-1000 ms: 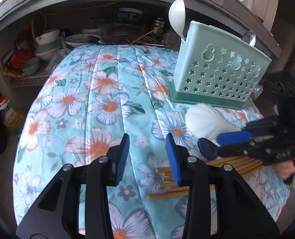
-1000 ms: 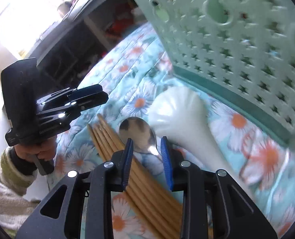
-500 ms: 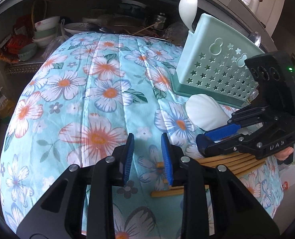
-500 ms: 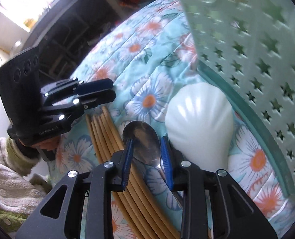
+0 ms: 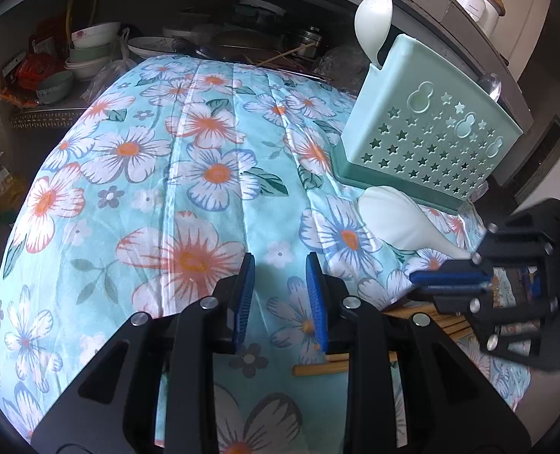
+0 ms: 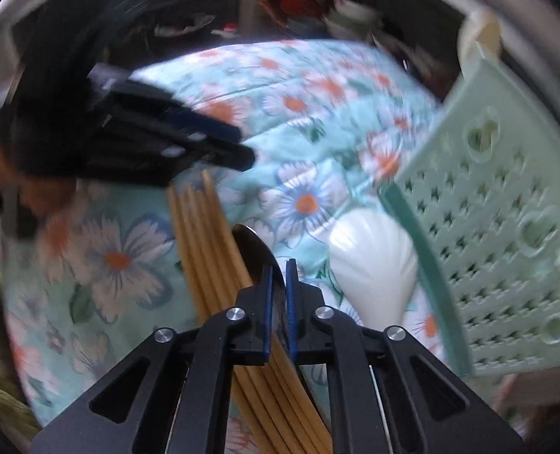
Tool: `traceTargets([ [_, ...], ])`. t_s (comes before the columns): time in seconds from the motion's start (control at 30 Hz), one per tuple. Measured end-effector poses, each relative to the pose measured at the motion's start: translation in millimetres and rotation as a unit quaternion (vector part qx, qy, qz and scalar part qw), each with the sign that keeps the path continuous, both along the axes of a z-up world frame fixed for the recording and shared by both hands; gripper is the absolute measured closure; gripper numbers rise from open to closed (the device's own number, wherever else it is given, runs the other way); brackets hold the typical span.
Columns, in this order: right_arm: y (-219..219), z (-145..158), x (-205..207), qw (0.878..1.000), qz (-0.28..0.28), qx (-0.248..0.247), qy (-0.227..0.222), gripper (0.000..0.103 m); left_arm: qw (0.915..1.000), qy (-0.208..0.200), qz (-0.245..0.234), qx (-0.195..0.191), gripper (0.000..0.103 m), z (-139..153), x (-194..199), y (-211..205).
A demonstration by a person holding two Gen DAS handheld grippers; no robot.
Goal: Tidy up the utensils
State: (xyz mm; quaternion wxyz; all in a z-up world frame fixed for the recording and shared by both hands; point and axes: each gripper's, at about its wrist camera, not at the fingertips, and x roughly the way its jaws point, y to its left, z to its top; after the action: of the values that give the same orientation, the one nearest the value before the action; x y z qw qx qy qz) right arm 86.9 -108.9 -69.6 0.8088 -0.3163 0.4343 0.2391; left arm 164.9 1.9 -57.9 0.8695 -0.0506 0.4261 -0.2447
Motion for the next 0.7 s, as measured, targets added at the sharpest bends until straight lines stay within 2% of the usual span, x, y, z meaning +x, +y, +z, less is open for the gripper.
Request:
traceTargets([
  [0.03,6.8,-3.1,-5.8,0.999,0.013,-0.025,-0.017,0.097,1.0,0.0,0.0,0.0,0.077,0.0,0.0,0.1],
  [0.13,4.8,-4.4,-11.9,0.998,0.027,-0.05,-0.032,0.097,1.0,0.002,0.001,-0.001,0.077,-0.5,1.0,0.2],
  [0.27,0.9,-1.9,-7.9,0.999,0.018,-0.028,-0.037,0.097,1.0,0.003,0.004,-0.003,0.077,-0.6,1.0,0.9],
  [0.37,-2.7,2.4,-10.8,0.998,0.002,-0.014,-0.059,0.099,0.9998,-0.002,0.015,-0.008,0.077,2.3,0.6,4.5],
  [0.47,-10.9,8.3,-13.2,0.996,-0.022,-0.003,-0.088,0.1,0.9991,-0.024,0.023,-0.025,0.077,11.7,-5.2,9.8],
  [0.6,-32.9,21.0,-14.7,0.99,-0.074,0.031,-0.117,0.101,0.9982,-0.053,0.006,-0.03,0.077,24.0,-12.1,3.3],
  [0.7,-52.8,33.9,-17.5,0.98,-0.124,0.07,-0.136,0.101,0.9972,-0.069,-0.024,-0.019,0.077,31.0,-16.1,-13.7],
])
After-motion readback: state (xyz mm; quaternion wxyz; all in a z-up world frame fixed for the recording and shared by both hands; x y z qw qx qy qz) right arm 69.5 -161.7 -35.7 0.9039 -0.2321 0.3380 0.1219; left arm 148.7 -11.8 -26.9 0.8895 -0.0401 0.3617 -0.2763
